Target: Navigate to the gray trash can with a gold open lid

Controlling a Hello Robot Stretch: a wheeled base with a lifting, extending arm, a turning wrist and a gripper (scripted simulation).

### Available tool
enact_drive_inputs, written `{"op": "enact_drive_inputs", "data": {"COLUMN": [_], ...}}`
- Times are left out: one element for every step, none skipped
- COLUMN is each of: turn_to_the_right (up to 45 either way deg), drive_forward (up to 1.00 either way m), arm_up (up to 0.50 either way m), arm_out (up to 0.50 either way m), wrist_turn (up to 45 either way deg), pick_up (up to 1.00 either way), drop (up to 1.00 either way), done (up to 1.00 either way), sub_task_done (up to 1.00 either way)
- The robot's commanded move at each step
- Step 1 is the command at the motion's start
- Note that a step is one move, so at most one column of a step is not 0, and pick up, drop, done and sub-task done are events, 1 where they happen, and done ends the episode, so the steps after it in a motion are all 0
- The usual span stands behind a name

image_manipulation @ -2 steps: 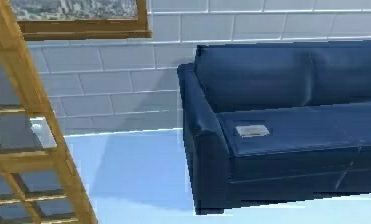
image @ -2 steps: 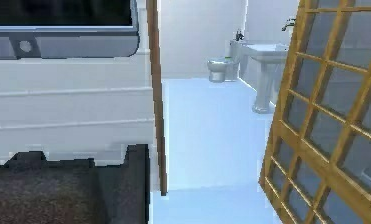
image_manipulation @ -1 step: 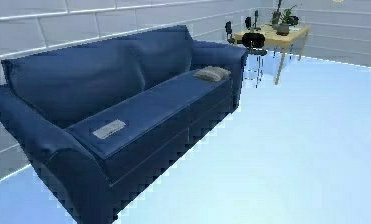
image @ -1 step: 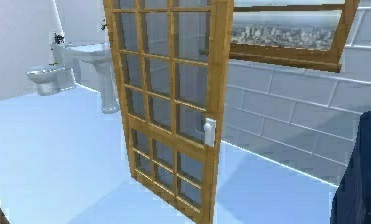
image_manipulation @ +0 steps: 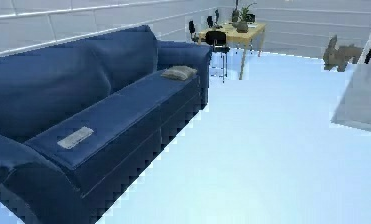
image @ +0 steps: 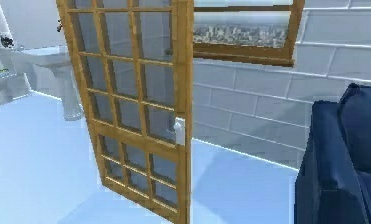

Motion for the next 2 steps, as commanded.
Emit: {"op": "enact_drive_inputs", "data": {"turn_to_the_right": [0.0,-45.0], "drive_forward": [0.35,0.0], "arm_up": [0.0,0.0], "arm_out": [0.0,0.0], "wrist_turn": [0.0,0.0], "pick_up": [0.0,0.0], "drop": [0.0,0.0], "done": [0.0,0.0], "sub_task_done": [0.0,0.0]}}
